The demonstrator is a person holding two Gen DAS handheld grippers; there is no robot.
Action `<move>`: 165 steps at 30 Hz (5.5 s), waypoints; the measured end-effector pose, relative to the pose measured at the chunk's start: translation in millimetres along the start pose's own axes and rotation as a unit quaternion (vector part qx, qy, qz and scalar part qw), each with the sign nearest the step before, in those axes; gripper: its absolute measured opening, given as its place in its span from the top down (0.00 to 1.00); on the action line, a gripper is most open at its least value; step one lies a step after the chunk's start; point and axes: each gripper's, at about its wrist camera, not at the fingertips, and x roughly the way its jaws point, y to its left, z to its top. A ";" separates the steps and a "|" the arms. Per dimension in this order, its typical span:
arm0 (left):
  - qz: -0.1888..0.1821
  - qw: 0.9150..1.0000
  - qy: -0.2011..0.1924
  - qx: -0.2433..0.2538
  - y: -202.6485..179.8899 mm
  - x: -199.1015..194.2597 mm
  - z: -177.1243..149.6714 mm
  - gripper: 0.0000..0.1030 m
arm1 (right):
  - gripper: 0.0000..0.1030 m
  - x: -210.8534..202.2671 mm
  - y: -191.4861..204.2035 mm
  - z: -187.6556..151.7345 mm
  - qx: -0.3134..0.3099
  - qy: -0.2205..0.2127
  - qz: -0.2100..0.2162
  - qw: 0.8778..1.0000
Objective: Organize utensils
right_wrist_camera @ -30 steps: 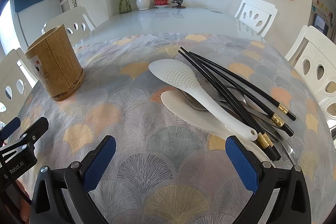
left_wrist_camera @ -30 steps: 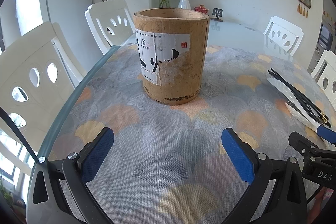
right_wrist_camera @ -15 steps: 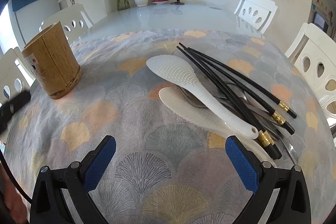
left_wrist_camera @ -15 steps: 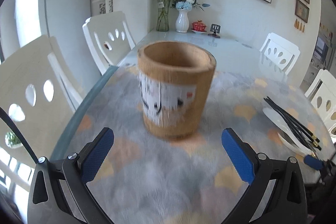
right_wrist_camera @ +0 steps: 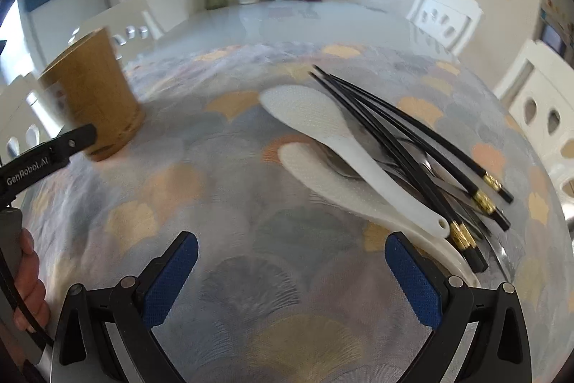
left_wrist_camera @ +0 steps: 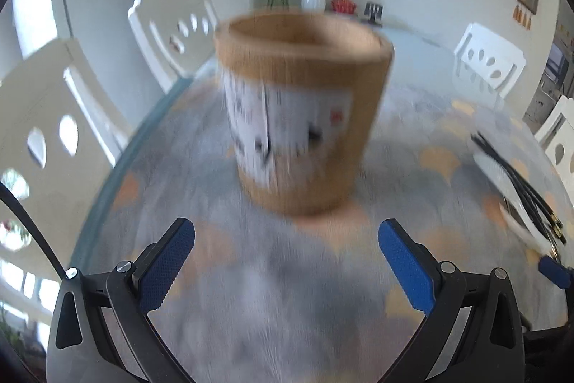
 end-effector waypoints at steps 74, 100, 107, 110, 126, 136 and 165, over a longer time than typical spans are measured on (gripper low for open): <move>0.032 0.998 0.051 -0.010 -11.8 10.7 -38.4 0.00 | 0.00 5.6 11.3 -22.6 0.058 0.006 -0.041 0.997; 0.032 0.998 0.051 -0.011 -11.2 11.2 -38.3 0.00 | 0.00 5.6 11.3 -22.8 0.058 0.006 -0.041 0.997; 0.032 0.998 0.051 -0.011 -11.4 10.9 -38.3 0.00 | 0.00 5.9 12.5 -22.5 0.058 0.006 -0.041 0.997; 0.032 0.998 0.051 -0.011 -11.3 11.0 -38.4 0.00 | 0.00 5.9 12.6 -22.6 0.058 0.006 -0.041 0.997; 0.032 0.998 0.050 -0.011 -11.2 11.1 -38.5 0.00 | 0.00 5.4 11.6 -22.7 0.058 0.006 -0.041 0.997; 0.032 0.998 0.050 -0.011 -11.3 10.9 -38.5 0.00 | 0.00 5.5 11.8 -22.6 0.058 0.006 -0.041 0.997; 0.031 0.998 0.050 -0.011 -11.0 11.1 -38.4 0.00 | 0.00 5.6 12.3 -22.5 0.058 0.006 -0.041 0.997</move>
